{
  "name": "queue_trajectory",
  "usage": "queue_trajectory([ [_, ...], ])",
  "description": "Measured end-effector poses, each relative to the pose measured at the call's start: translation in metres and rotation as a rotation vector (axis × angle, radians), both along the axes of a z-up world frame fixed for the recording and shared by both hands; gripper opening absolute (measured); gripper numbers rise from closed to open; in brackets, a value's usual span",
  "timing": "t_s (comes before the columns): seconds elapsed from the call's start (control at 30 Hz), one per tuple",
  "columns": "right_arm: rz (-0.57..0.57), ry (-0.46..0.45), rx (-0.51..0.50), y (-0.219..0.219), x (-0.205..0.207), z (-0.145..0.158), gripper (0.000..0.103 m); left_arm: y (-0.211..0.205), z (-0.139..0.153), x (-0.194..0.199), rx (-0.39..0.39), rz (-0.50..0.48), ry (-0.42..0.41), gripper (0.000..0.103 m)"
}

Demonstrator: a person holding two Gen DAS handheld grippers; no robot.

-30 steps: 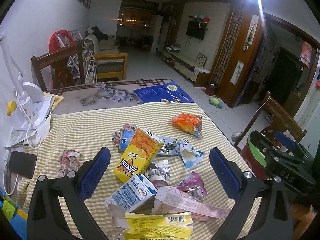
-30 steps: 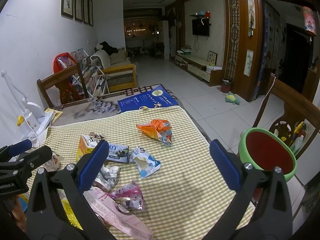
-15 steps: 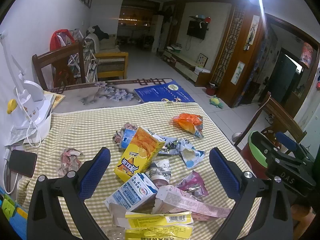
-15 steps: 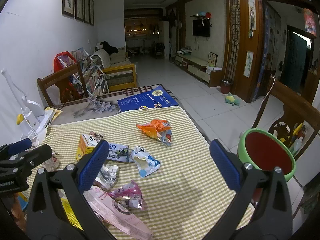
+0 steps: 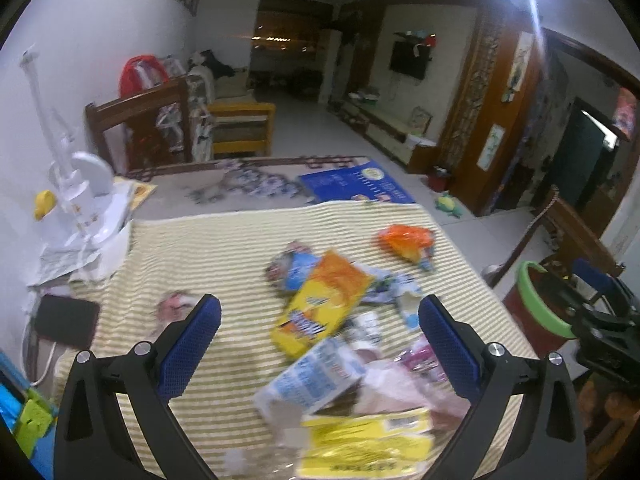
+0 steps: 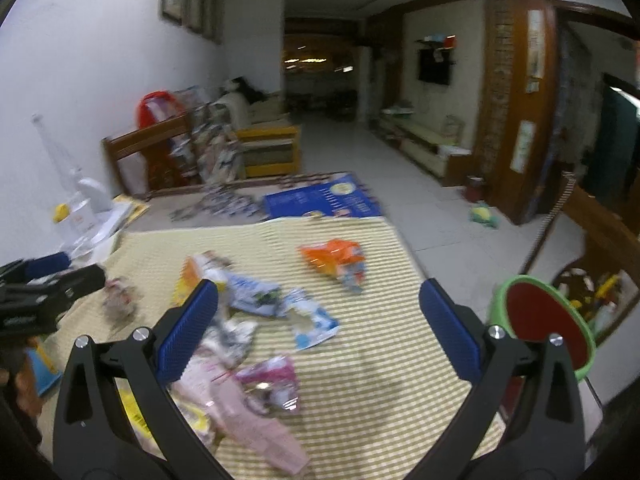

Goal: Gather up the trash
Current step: 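Grasp the yellow wrapper with the right tool while the left tool grasps the crumpled white paper ball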

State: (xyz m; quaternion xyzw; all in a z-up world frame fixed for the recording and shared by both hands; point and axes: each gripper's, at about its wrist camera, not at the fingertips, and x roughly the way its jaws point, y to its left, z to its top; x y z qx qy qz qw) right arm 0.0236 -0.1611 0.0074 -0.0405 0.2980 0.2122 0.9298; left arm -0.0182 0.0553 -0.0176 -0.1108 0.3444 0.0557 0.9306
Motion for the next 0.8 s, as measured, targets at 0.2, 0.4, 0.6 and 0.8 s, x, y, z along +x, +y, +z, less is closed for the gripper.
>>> queue_trajectory([
  [0.2,0.359,0.145,-0.114,0.047,-0.018,-0.028,0.099,0.038,-0.015,-0.024,0.018,0.046,0.064,0.095],
  [0.4,0.684,0.265,-0.356,0.123,-0.046,-0.087,0.076,0.072,-0.028,-0.055,0.019,0.119,0.121,0.095],
  [0.6,0.694,0.346,-0.441,0.143,-0.033,-0.121,0.077,0.084,-0.032,-0.083,0.018,0.147,0.117,0.095],
  [0.8,0.692,0.385,-0.437,0.140,-0.015,-0.117,0.036,0.063,-0.042,-0.100,-0.031,-0.030,0.113,0.095],
])
